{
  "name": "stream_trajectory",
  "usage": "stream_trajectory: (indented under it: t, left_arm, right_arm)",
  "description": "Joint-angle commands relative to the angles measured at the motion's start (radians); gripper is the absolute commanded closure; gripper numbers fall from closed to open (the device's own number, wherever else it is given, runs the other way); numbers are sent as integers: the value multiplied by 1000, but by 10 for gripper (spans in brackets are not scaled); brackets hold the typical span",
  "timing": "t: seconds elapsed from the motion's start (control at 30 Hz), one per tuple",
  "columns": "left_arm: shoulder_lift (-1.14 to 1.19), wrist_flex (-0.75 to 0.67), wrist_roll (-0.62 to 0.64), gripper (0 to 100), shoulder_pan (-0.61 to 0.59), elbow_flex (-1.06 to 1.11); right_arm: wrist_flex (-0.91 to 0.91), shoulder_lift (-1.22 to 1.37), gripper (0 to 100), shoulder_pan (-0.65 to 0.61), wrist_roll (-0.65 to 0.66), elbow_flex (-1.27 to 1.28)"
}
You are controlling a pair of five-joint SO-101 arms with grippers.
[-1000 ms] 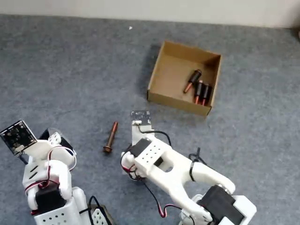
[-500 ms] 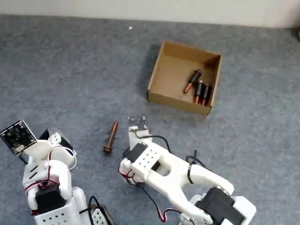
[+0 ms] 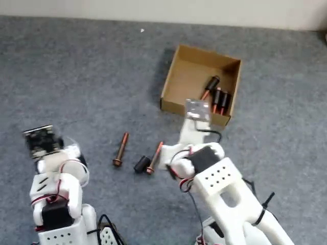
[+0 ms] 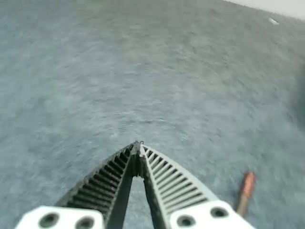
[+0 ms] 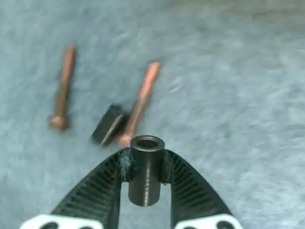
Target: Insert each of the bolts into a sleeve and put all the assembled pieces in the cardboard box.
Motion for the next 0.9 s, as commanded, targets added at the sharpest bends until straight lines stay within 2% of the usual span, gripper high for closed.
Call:
stream_trajectory:
  t: [0.0, 0.13, 0.27, 0.5, 0.7, 0.87]
  left_arm:
    - [5, 64, -61, 992, 102, -71]
    - [7, 150, -129, 993, 177, -170]
    - [104, 213, -189, 993, 278, -245]
    - [552, 216, -238, 977, 421, -449]
    - [894, 213, -176, 807, 432, -581]
    - [1144, 212, -175, 805, 432, -639]
  right_arm:
    - [-122, -38, 995, 119, 11, 56]
    - [-239, -39, 995, 234, 9, 128]
    - [-269, -39, 995, 298, 2, 139]
    - [-291, -38, 995, 386, -58, 143]
    - [-355, -38, 995, 406, -61, 150]
    - [-360, -38, 995, 406, -60, 165]
